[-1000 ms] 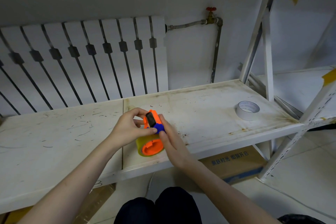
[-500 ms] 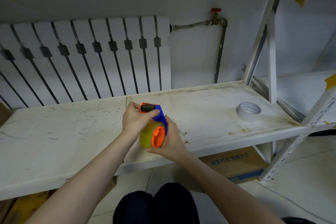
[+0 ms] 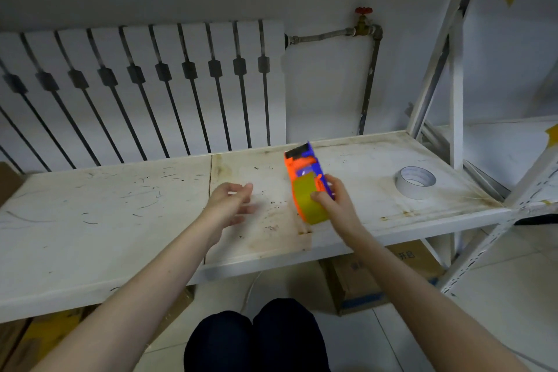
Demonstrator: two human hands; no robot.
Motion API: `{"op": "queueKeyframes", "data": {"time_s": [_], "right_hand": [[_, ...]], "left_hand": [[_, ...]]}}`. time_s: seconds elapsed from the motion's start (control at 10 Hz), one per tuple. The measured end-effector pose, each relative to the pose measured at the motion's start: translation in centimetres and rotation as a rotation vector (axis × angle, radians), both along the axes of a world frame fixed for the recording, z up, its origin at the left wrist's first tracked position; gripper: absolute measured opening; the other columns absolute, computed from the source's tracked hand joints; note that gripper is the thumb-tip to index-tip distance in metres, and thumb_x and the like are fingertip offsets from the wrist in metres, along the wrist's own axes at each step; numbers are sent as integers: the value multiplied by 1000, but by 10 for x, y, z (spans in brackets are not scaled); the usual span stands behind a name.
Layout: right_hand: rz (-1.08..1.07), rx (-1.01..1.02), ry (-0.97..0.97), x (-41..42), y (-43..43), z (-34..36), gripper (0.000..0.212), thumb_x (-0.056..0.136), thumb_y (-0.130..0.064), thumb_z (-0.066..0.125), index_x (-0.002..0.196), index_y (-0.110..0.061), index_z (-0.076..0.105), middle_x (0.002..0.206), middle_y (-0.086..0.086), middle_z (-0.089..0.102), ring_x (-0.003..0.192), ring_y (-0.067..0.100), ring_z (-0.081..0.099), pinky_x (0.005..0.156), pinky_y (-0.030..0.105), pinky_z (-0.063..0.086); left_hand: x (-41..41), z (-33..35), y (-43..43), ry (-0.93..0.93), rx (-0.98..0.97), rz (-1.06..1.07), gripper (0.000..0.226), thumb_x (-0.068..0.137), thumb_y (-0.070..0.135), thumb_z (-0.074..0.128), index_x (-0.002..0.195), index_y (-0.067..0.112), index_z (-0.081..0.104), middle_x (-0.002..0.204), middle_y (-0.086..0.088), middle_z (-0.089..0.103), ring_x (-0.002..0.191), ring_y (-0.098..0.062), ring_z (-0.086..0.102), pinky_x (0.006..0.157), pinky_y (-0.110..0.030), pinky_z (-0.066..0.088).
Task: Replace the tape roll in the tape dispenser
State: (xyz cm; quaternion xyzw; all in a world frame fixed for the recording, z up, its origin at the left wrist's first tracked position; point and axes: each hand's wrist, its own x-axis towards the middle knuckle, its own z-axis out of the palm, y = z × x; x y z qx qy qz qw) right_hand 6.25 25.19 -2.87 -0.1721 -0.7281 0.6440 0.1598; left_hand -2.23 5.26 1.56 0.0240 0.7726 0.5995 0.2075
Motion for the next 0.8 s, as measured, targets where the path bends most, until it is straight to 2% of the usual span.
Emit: {"op": "queueKeyframes", "data": {"time_s": [0.1, 0.2, 0.3, 0.4, 0.5, 0.6, 0.7, 0.8], "right_hand": [[-229, 247, -143, -5, 42, -1, 96, 65, -51, 66, 143, -12, 27, 137, 14, 45, 116, 30, 53, 88, 40, 51], [-391, 468, -234, -5, 77, -4, 100, 64, -53, 70, 143, -9, 27, 134, 19, 45, 120, 36, 48, 97, 47, 46], [-434, 595, -273, -4, 98, -10, 97, 67, -46, 75, 141, -6, 27, 133, 22, 42, 122, 37, 42, 97, 46, 41], [-458, 643, -288, -6, 107, -19, 92, 67, -43, 77, 135, -4, 31, 129, 22, 43, 119, 36, 42, 93, 44, 41], [-456, 638, -292, -7, 108, -28, 88, 66, -45, 78, 132, -5, 34, 126, 18, 43, 115, 34, 45, 89, 41, 43], [-414, 632, -282, -8, 111, -36, 92, 64, -47, 79, 134, -9, 33, 130, 14, 42, 116, 32, 46, 91, 42, 45], [-348, 626, -341, -6, 112, -30, 101, 62, -56, 77, 138, -12, 28, 137, 13, 39, 123, 33, 43, 97, 46, 44], [-350, 757, -436, -9, 107, -22, 117, 58, -69, 71, 144, -13, 17, 152, 13, 26, 139, 34, 28, 108, 52, 32]], "left_hand": [[8, -2, 19, 9, -44, -105, 12, 89, 20, 59, 99, 14, 59, 93, -5, 66, 72, -15, 64, 63, -24, 49], [11, 0, 35, 68, -65, -209, 4, 88, 18, 59, 90, 17, 62, 88, 0, 65, 75, -14, 65, 66, -23, 47], [9, 3, 44, 112, -75, -234, 11, 88, 17, 58, 97, 13, 64, 93, -1, 66, 75, -13, 66, 66, -23, 47], [5, 11, 53, 143, -45, -211, 13, 88, 13, 56, 98, 11, 64, 94, 1, 64, 74, -13, 65, 66, -23, 46], [2, 19, 61, 170, -10, -191, 9, 89, 11, 55, 92, 14, 64, 92, 3, 63, 71, -11, 64, 66, -24, 46], [0, 24, 65, 184, 3, -215, 8, 89, 13, 56, 91, 15, 64, 90, 5, 64, 72, -11, 65, 66, -23, 47], [2, 30, 63, 190, 6, -222, 10, 89, 13, 56, 94, 14, 64, 90, 5, 63, 72, -11, 65, 68, -24, 48], [2, 40, 57, 222, 19, -192, 10, 89, 13, 56, 94, 14, 64, 92, 4, 63, 71, -10, 64, 69, -25, 48]]}}
